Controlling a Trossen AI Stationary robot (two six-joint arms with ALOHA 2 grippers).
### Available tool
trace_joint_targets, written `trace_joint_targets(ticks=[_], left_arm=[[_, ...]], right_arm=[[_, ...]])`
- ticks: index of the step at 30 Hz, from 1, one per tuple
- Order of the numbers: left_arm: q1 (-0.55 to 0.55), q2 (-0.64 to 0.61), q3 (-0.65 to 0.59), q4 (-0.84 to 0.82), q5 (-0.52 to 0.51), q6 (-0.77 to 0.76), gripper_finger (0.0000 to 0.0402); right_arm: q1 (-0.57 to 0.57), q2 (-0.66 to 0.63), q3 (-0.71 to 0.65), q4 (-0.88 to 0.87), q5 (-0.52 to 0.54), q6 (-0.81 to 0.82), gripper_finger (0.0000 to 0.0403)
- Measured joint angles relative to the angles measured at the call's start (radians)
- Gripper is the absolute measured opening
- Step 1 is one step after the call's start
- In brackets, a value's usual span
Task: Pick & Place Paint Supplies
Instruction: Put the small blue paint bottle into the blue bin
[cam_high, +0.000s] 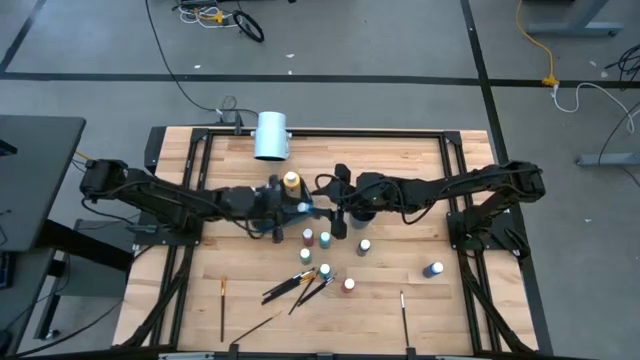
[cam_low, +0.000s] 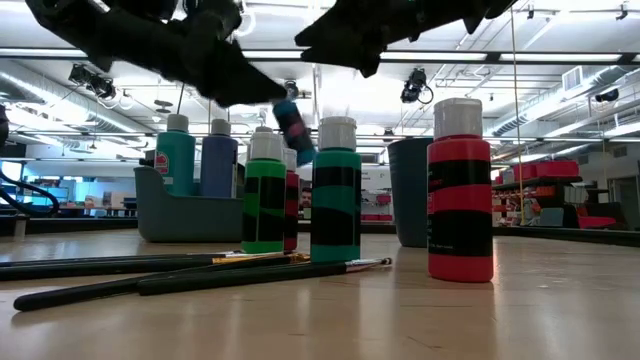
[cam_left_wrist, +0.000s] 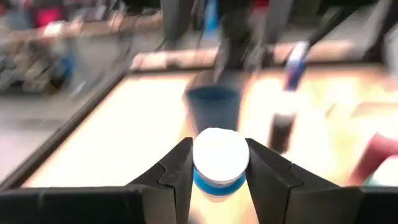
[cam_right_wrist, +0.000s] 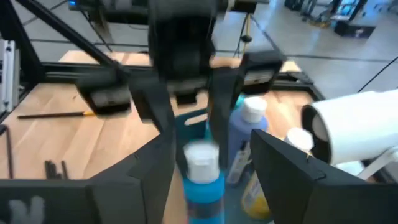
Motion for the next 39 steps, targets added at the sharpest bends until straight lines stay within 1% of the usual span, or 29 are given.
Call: trace_joint_targets(ticks=[2, 4, 9, 15, 17, 19, 22, 27, 30, 34, 39], left_arm=[[-0.002, -0.024, 0.008, -0.026, -0.09, -0.01, 0.0129], [-0.011, -0.069, 0.013, -0.093, -0.148, -0.021, 0.0132], [-0.053, -0.163, 0.034, -0.205, -0.145, -0.096, 0.0128], [-0.122, -0.241, 0.041, -0.427, -0.146, -0.275, 0.0133], [-0.148, -0.253, 0.043, -0.5, -0.155, -0.311, 0.0133], [-0.169, -0.259, 0.041, -0.59, -0.189, -0.351, 0.0129], [-0.19, -0.259, 0.041, -0.667, -0.243, -0.408, 0.0127], [-0.212, -0.259, 0.041, -0.806, -0.298, -0.44, 0.013], [-0.218, -0.259, 0.041, -0.884, -0.302, -0.456, 0.0134], [-0.224, -0.259, 0.041, -0.971, -0.295, -0.497, 0.0129], [-0.223, -0.259, 0.038, -1.042, -0.331, -0.614, 0.0137]], right_arm=[[0.0, 0.002, 0.0, -0.012, 0.0, 0.001, 0.0219], [0.0, 0.002, 0.0, -0.014, -0.001, 0.0, 0.0221], [0.0, 0.002, 0.0, -0.019, -0.005, 0.0, 0.0222], [0.0, 0.002, 0.0, -0.026, -0.009, 0.0, 0.0222], [0.001, 0.002, 0.0, -0.033, -0.015, 0.0, 0.0222], [0.001, 0.002, 0.0, -0.033, -0.016, 0.0, 0.0222], [0.001, 0.002, 0.0, -0.035, -0.016, 0.0, 0.0222], [0.001, 0.002, 0.0, -0.042, -0.017, 0.001, 0.0222], [0.001, 0.002, 0.0, -0.043, -0.018, 0.001, 0.0222], [0.001, 0.002, 0.0, -0.045, -0.019, 0.001, 0.0222], [0.001, 0.002, -0.001, -0.046, -0.019, 0.001, 0.0222]])
